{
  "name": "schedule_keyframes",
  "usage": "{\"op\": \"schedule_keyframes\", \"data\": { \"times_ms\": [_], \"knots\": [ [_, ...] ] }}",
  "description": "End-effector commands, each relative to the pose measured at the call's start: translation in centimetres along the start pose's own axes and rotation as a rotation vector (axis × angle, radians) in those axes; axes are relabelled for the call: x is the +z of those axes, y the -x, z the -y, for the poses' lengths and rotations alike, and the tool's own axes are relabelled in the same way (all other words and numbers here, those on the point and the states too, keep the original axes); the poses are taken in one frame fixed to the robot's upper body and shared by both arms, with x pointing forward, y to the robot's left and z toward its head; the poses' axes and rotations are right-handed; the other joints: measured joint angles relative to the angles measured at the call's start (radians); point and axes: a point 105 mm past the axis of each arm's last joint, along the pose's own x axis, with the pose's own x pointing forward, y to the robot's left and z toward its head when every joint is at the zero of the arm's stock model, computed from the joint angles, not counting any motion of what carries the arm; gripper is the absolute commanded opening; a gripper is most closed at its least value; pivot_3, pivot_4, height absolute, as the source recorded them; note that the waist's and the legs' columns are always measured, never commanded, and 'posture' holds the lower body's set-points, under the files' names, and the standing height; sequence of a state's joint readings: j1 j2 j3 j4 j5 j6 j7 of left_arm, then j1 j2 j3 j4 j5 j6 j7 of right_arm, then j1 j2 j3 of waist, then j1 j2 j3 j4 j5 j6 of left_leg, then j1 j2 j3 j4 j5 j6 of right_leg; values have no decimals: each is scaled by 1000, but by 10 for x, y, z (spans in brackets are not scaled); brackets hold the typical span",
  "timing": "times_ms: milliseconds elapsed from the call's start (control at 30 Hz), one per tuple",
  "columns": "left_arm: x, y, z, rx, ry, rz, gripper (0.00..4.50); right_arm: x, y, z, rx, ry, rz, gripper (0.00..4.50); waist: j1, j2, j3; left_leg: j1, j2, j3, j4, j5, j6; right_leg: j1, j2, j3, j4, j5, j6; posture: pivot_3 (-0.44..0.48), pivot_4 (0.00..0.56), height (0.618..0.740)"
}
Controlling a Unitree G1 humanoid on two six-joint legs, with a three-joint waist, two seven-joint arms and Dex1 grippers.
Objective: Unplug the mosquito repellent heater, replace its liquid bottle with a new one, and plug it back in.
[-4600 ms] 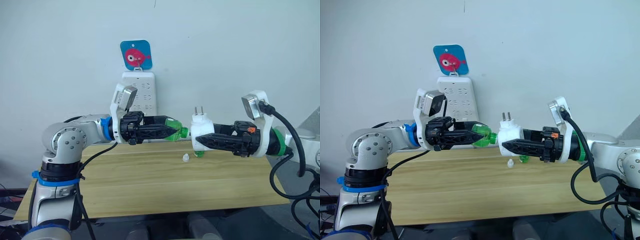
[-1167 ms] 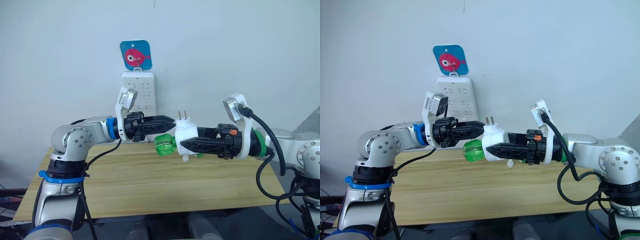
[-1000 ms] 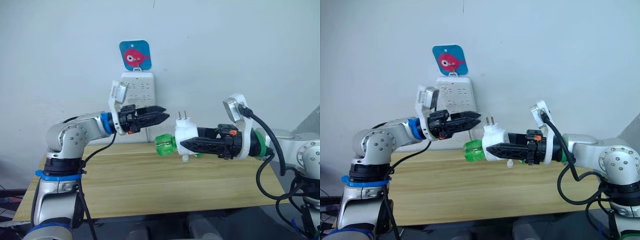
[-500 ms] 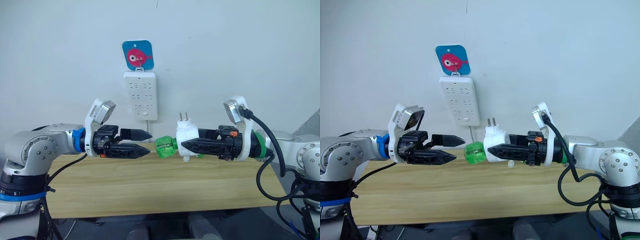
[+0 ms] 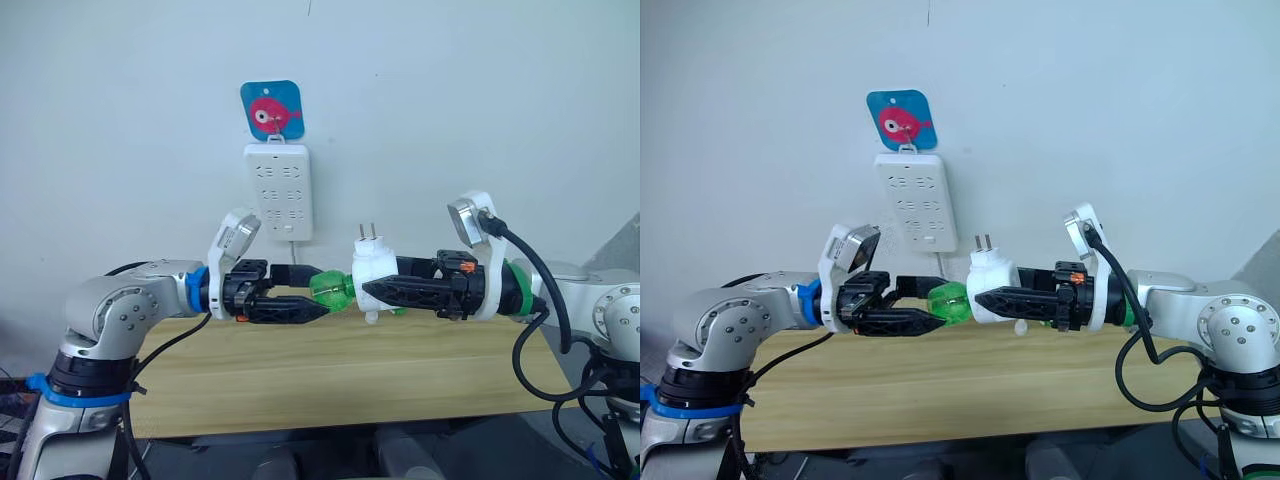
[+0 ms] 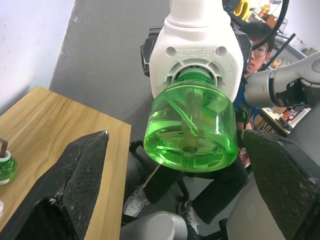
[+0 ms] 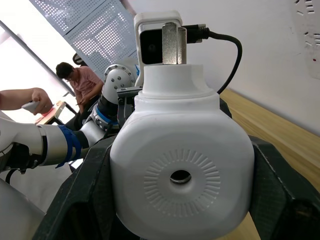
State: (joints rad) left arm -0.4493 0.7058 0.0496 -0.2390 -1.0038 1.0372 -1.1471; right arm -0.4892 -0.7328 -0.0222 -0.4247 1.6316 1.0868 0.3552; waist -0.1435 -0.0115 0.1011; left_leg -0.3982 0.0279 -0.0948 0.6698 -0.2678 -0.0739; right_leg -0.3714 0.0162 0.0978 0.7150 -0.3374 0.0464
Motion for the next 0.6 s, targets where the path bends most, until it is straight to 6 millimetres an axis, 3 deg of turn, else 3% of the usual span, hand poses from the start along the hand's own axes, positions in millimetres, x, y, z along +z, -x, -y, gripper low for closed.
{"op": "schedule_keyframes", "data": {
  "times_ms": [33,233,333,500,600],
  "knots": [
    [10,-6,6,-31,-60,20,4500,12,1,-9,37,39,45,2991,1,0,0,0,0,0,0,0,0,0,0,0,0,0,0,-129,12,740],
    [13,-10,7,-52,-58,36,4500,13,1,-9,36,40,45,2991,0,0,0,0,0,0,0,0,0,0,0,0,0,0,0,-129,12,740],
    [13,-11,7,-58,-56,37,3962,13,1,-9,37,41,45,2991,0,0,0,0,0,0,0,0,0,0,0,0,0,0,0,-129,12,740],
    [13,-13,9,-77,-50,38,2511,13,2,-10,38,41,45,2991,0,0,0,0,0,0,0,0,0,0,0,0,0,0,0,-129,12,740],
    [13,-12,10,-78,-49,39,2372,13,1,-10,39,41,45,2991,0,0,0,0,0,0,0,0,0,0,0,0,0,0,0,-129,12,740]
  ]
}}
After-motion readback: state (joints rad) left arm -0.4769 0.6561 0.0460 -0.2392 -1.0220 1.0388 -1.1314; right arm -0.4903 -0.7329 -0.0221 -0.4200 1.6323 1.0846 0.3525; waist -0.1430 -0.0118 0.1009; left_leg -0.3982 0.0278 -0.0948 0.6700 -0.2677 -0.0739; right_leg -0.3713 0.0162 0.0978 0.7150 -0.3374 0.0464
